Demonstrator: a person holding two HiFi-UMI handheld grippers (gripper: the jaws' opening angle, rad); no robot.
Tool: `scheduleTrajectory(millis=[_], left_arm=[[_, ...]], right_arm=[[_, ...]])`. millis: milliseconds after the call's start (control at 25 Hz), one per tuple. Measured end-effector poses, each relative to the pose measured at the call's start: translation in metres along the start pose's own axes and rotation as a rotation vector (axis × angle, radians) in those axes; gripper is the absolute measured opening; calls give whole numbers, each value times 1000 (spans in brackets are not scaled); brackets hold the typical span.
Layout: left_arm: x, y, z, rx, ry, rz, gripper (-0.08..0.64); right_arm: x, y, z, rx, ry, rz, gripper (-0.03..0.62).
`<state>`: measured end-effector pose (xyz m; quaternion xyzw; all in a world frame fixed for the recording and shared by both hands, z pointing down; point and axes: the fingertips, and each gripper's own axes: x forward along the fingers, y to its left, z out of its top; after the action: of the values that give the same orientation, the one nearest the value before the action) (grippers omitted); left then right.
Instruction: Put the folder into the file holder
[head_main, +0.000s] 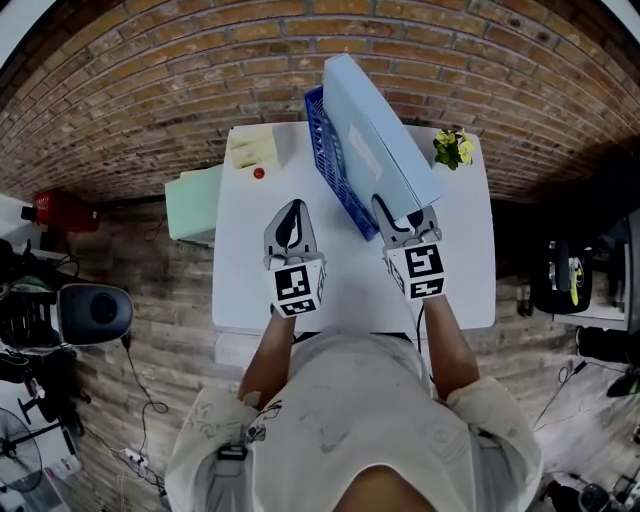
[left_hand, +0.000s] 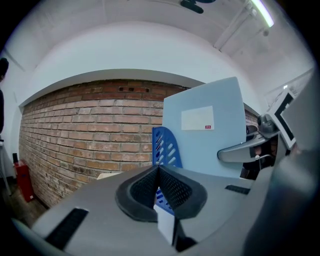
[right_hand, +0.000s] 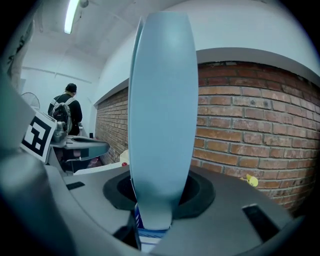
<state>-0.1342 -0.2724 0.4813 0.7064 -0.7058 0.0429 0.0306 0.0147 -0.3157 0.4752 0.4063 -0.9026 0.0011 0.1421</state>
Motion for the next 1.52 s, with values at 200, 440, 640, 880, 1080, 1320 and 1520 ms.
scheduleTrajectory(millis=[200,440,640,880,1080,1320,1520], left_arm=[[-2,1,-4,-4,11,2,8],[-2,0,-7,-6,19,-7,8],[-1,-2,-10,-6,26,-18,8],[0,-8,-11,-8,27,-32,8],[0,-9,-10,-8,23,-35,8],[0,-8,-8,-6,17,-34,8],[0,-7,-5,-3,11,-36,8]], right_arm=[[13,5,-23,-21,62,5,158],[28,18,-47,-21,156,36,160],[32,18,-59,-17,176,43,163],[31,15,-61,-15,172,46,164],[32,13,-66,-27,170,41,166],[31,13,-65,-24,168,34,173],[32,15,-65,-7,166,47,211]])
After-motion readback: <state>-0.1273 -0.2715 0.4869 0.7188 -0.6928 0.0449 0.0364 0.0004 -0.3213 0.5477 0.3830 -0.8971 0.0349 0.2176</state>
